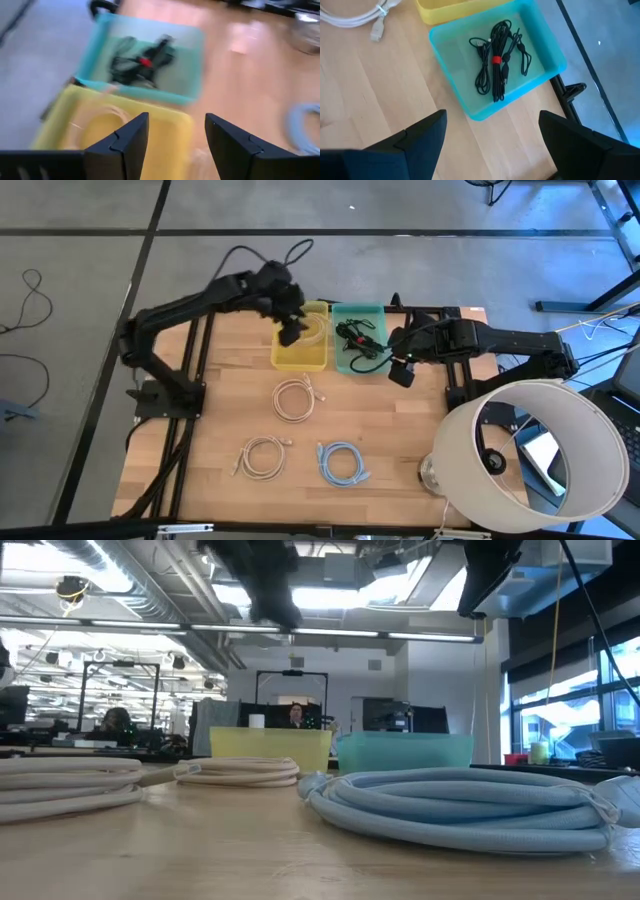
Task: Pick & Place USB Port
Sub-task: Put the light brown HDMI cable into the yellow bin
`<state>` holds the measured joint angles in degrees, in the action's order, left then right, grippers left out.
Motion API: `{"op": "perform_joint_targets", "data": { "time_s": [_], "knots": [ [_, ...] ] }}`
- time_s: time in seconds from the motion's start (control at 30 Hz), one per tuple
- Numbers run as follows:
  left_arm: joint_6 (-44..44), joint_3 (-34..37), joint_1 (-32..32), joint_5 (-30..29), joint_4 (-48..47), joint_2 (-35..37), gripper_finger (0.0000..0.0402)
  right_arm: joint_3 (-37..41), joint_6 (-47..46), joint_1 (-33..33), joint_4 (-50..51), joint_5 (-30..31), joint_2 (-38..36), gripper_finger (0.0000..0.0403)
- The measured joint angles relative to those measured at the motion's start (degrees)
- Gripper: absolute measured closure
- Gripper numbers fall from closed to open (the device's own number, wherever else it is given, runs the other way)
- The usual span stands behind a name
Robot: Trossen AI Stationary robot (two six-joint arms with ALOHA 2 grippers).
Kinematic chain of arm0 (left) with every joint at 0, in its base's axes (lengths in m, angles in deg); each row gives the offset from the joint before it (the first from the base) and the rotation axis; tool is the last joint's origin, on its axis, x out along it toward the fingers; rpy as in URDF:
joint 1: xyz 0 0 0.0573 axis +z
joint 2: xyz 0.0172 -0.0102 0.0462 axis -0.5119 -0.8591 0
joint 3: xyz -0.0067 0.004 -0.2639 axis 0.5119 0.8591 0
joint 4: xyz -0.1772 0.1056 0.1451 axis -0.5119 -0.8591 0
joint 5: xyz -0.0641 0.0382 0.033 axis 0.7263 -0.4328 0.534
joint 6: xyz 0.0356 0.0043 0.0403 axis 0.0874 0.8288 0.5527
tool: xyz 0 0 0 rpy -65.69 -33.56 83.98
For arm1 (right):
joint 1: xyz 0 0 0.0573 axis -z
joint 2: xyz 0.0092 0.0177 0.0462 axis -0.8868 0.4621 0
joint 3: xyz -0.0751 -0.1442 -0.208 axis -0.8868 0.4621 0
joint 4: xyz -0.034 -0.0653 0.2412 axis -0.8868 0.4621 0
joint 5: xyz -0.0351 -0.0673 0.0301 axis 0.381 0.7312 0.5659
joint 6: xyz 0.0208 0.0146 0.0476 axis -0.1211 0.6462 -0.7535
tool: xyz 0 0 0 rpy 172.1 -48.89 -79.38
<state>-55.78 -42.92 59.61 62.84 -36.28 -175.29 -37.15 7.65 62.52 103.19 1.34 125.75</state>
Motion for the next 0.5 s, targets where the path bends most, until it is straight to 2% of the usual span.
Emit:
{"op": "perform_joint_targets", "data": {
  "time_s": [0.17,0.3,0.37,0.5],
  "knots": [
    [-5.07,0.02,-8.34,-0.16,-8.36,8.0,0.0213,0.0,-1.04,-1.05,1.11,0.02,0.0,0.0082],
    [-12.33,0.02,-17.56,-3.12,-13.15,11.2,0.0213,0.0,-1.04,-1.92,1.35,0.04,0.0,0.0082],
    [-16.92,0.02,-22.65,-6.43,-15.16,11.4,0.0213,0.0,-1.02,-2.32,1.35,0.1,0.0,0.0082],
    [-25.75,2.0,-33.14,-17.37,-17.33,10.72,0.0214,0.0,-1.01,-3.18,1.33,0.2,0.0,0.0082]
  ]
}}
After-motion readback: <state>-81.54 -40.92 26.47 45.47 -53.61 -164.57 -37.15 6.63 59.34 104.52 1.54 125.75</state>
